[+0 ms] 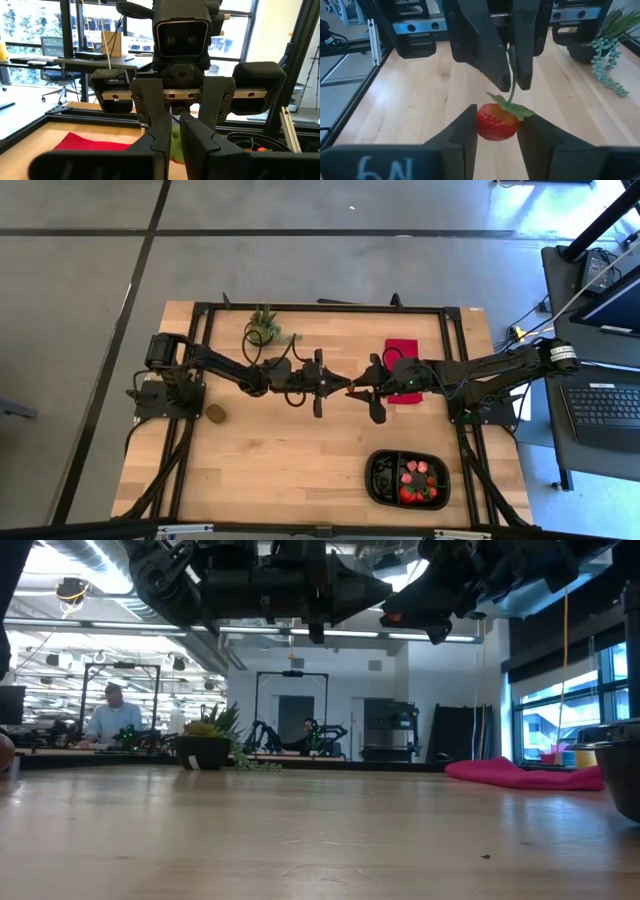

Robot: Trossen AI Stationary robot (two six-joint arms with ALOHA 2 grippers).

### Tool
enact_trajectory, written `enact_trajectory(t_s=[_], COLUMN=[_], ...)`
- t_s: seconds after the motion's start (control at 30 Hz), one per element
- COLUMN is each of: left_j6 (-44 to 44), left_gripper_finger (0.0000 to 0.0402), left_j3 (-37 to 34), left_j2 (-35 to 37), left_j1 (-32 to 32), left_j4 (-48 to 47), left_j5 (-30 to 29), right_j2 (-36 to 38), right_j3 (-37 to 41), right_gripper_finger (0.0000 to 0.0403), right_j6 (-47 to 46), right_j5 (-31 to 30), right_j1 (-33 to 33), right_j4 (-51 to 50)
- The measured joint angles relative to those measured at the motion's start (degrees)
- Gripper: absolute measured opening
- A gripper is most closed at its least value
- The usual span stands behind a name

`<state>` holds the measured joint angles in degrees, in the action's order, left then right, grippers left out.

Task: Pick and placing Produce into tupperware
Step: Put the strawberry into the right of the black bin

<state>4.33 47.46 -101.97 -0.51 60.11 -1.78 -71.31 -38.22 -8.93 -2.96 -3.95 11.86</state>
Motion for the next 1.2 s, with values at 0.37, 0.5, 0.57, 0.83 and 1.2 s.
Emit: enact_trajectory(t_s=[0.37, 0.5, 0.57, 0.83, 1.2], left_j6=[-0.6, -0.6, -0.6, -0.4, -0.5], left_gripper_finger=[0.0136, 0.0182, 0.0199, 0.0217, 0.0217], left_j3=[0.1, 0.1, 0.1, 0.1, 0.0], left_j2=[1.6, 3.6, 4.3, 4.5, 4.5], left_j1=[0.0, 0.0, 0.0, 0.0, 0.0], left_j4=[2.2, 2.0, 2.3, 0.7, -2.6], left_j5=[8.0, 13.5, 15.2, 16.2, 16.2], right_j2=[0.1, 1.6, 2.9, 5.7, 4.8], right_j3=[0.0, 0.0, 0.0, 0.0, 0.0], right_gripper_finger=[0.0118, 0.0116, 0.0116, 0.0117, 0.0118], right_j6=[-4.3, -9.8, -14.6, -39.7, -66.2], right_j5=[0.0, 2.8, 8.6, 38.9, 32.1], right_j1=[0.0, 0.0, 0.0, -6.0, -21.5], right_j4=[-3.5, -10.2, -14.9, -33.0, -44.0])
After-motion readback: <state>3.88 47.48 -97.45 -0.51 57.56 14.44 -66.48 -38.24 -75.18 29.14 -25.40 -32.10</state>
